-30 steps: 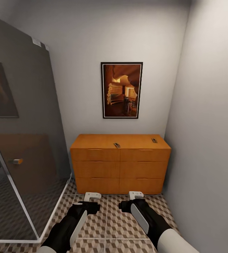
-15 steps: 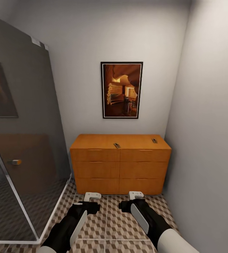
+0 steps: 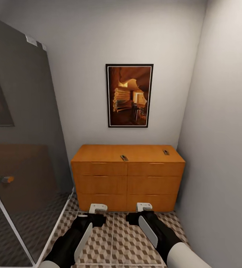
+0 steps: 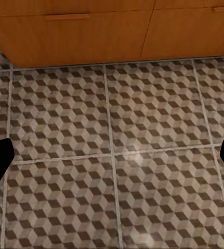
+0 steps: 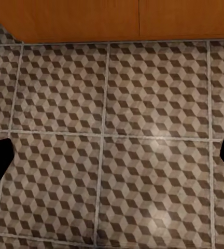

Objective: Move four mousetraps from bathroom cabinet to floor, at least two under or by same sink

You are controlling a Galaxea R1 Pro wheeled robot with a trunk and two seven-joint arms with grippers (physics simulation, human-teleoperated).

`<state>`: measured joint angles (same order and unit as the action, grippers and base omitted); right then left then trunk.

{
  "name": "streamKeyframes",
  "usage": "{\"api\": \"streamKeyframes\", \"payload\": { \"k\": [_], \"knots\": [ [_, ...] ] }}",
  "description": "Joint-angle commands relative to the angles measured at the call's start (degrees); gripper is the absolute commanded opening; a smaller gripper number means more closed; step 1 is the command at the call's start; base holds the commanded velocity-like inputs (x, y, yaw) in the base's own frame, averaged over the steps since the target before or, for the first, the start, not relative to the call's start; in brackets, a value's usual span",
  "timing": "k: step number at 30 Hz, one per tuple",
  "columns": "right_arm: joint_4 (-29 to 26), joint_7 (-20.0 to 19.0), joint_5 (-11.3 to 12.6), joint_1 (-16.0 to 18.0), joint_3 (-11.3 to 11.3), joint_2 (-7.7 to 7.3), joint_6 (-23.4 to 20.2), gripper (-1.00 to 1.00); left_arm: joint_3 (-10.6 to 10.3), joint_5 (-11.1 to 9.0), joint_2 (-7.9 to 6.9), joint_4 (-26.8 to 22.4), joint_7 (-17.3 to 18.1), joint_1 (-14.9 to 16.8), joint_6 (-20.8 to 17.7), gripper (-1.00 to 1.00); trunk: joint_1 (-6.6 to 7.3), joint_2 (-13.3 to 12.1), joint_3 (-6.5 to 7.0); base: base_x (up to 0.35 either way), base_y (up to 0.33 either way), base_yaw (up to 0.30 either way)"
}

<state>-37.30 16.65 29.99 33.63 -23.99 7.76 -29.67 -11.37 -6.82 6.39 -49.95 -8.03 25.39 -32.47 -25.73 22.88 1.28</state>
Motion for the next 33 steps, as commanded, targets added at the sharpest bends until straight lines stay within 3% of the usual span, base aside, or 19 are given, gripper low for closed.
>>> {"api": "streamKeyframes", "payload": {
  "k": [1,24,28,33],
  "knots": [
    [-0.07,0.55,0.6,0.03,-0.29,-0.04,-0.09,1.0,-0.15,-0.62,-0.03,-0.06,-0.49,0.01,-0.22,1.0,-0.05,0.04,-0.02,0.268,-0.092,0.0],
    [-0.76,0.66,0.2,0.03,-0.34,-0.06,-0.04,1.0,-0.18,-0.81,-0.06,-0.8,-0.6,-0.02,-0.14,1.0,-0.05,0.04,-0.03,0.233,-0.164,0.0],
    [-1.73,0.73,0.13,0.04,-0.4,-0.04,-0.11,1.0,-0.21,-0.8,-0.06,-2.87,-0.69,-0.59,-0.24,1.0,-0.05,0.04,-0.03,0.136,-0.123,0.0],
    [-5.66,0.77,0.09,-0.46,-0.43,-0.08,-0.68,1.0,-0.22,-0.76,-0.06,-11.12,-0.83,-4.21,-1.3,1.0,-0.05,0.04,-0.03,0.068,-0.063,0.0]
  ]
}}
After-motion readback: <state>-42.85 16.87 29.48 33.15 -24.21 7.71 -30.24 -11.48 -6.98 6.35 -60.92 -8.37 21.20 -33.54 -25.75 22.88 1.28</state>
